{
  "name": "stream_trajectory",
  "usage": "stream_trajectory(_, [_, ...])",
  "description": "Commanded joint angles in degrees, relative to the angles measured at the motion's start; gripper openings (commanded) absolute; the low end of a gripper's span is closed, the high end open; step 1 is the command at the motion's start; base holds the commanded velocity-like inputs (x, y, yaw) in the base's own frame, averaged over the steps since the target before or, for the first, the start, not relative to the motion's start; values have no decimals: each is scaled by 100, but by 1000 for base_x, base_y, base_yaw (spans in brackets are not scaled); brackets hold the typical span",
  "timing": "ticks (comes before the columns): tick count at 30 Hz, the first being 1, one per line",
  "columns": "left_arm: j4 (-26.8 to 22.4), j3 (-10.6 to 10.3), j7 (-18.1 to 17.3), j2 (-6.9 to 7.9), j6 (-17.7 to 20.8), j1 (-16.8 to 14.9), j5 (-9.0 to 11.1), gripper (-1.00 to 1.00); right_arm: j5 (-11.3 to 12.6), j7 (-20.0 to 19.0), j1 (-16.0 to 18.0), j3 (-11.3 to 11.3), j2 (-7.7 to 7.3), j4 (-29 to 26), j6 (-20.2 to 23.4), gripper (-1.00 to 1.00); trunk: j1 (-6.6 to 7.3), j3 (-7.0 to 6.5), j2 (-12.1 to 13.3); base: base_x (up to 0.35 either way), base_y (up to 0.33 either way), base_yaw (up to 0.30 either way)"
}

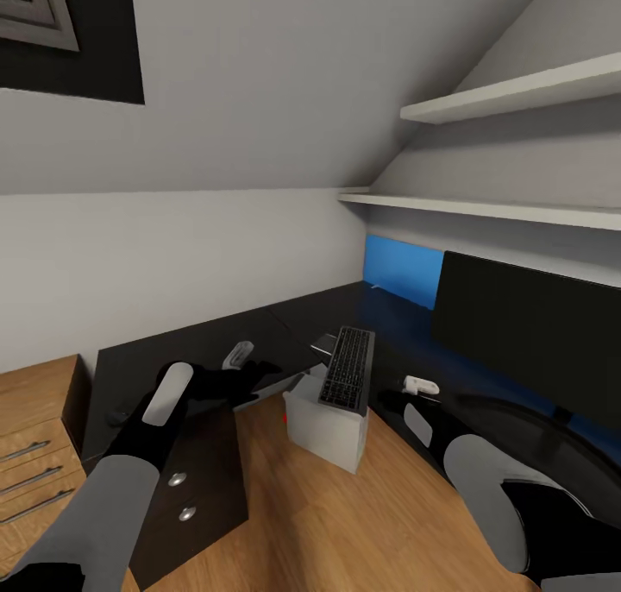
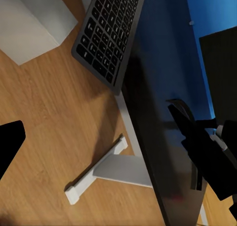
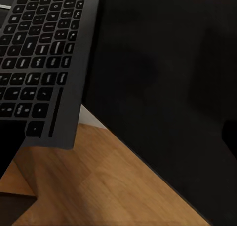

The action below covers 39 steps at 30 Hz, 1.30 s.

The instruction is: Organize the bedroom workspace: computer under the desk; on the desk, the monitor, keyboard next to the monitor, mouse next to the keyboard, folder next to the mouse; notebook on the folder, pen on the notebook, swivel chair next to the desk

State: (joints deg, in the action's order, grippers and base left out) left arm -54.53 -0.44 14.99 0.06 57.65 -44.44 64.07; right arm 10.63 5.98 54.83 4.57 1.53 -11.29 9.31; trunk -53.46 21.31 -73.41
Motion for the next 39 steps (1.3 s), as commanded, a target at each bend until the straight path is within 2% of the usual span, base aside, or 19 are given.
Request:
stream_trajectory(1, [-5, -4, 57, 1, 9, -4, 60, 100, 10, 15, 1, 44, 5, -14, 29, 100, 0, 7, -4, 0, 0, 0])
stream_trajectory(14, [-5, -9, 48, -6, 9, -4, 64, 100, 18, 10, 1, 44, 5, -9, -102, 100, 0, 7, -4, 0, 0, 0])
stream_trajectory(19, [-5, -9, 41, -6, 9, -4, 62, 100, 15, 12, 1, 37, 62, -16, -127, 100, 0, 7, -4, 0, 0, 0])
stream_trajectory(23, [-5, -9, 38, -6, 9, -4, 61, 100, 10, 59, -5, 38, 174, -14, -568, 100, 0, -7, -4, -20, 0, 130])
stream_trajectory(32, [-5, -93, 39, -13, 9, -4, 61, 100, 9, 45, -7, 44, 172, -21, -611, 100, 0, -23, -4, -167, 0, 60])
stream_trajectory(39, [-5, -97, 39, -15, 9, -4, 61, 100, 22, 21, -7, 37, 194, -61, -628, 100, 0, -23, -4, -27, 0, 0])
